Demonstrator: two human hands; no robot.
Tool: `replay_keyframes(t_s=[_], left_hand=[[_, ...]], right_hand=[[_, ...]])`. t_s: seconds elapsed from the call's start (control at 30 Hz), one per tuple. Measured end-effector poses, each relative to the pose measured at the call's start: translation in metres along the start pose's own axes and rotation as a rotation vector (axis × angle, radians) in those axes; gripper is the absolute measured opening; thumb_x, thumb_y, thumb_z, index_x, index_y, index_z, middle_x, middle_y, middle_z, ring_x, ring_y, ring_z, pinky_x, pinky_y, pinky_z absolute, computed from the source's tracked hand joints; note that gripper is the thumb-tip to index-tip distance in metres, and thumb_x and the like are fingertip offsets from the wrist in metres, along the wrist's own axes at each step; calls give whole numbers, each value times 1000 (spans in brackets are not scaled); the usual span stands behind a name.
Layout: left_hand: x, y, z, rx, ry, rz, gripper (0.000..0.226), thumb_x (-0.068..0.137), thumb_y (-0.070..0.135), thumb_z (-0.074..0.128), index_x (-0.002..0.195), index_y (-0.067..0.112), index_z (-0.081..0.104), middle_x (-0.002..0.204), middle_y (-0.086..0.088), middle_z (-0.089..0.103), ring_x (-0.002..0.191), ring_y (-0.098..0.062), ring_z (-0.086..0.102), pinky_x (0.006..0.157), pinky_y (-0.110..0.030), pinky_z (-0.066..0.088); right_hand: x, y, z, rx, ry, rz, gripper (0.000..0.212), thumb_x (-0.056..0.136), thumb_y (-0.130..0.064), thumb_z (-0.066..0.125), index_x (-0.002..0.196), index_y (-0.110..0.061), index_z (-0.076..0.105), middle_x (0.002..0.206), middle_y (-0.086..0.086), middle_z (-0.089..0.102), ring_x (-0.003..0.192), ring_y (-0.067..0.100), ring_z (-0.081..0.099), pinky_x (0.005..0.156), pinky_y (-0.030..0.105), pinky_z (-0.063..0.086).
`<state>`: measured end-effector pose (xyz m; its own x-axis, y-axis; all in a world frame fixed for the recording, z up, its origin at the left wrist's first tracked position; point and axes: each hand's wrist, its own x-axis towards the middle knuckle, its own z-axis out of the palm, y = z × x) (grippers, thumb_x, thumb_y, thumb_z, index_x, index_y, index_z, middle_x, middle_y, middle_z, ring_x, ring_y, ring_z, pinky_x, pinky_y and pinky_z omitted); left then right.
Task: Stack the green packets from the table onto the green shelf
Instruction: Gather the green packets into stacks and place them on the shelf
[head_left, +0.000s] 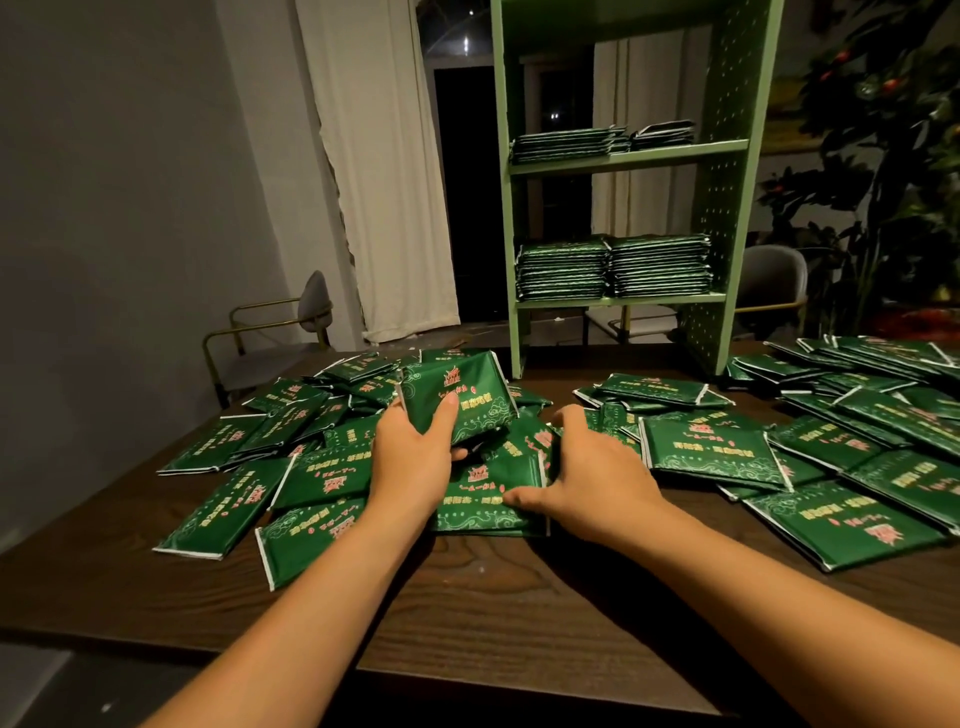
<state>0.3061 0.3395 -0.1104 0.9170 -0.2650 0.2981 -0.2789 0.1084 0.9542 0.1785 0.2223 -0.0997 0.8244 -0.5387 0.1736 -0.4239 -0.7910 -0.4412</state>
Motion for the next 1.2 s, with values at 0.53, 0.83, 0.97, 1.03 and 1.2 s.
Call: replay_keyframes(t_s=[0.53, 0.83, 0.97, 1.03, 1.2], left_hand=[[14, 13, 42, -217, -115, -142, 9, 90, 16, 64, 95, 13, 71, 93, -1, 76, 96, -25, 70, 92, -44, 54], [16, 29, 103, -276, -453, -192, 27, 97, 33, 63, 110, 14, 75, 107, -10, 77, 97, -27, 74, 97, -49, 56], [23, 14, 116, -155, -444, -167, 29, 98, 37, 63, 115, 15, 73, 108, -9, 77, 102, -29, 74, 101, -53, 52], [22, 1, 120, -112, -453, -181, 30, 101, 37, 57, 112, 14, 74, 106, -8, 78, 100, -28, 74, 100, -52, 53], [20, -4, 119, -167, -417, -195, 30, 100, 33, 58, 110, 9, 73, 105, -10, 78, 98, -29, 75, 95, -48, 56]], right_hand=[[24, 68, -52, 709, 101, -133, 24, 90, -4, 71, 102, -25, 69, 89, 0, 74, 85, 14, 69, 77, 30, 60], [52, 90, -69, 695, 181, -159, 34, 94, 1, 63, 118, -23, 63, 98, -7, 70, 90, 3, 66, 69, 11, 52], [53, 105, -55, 622, 263, -179, 35, 91, -6, 69, 116, -30, 62, 102, -9, 71, 96, 4, 68, 88, 28, 57], [50, 116, -47, 565, 263, -193, 37, 90, -12, 72, 117, -34, 60, 103, -12, 70, 96, 0, 67, 90, 30, 57], [49, 128, -53, 387, 340, -158, 53, 81, -33, 81, 126, -33, 54, 101, -19, 61, 89, 4, 64, 78, 25, 54]])
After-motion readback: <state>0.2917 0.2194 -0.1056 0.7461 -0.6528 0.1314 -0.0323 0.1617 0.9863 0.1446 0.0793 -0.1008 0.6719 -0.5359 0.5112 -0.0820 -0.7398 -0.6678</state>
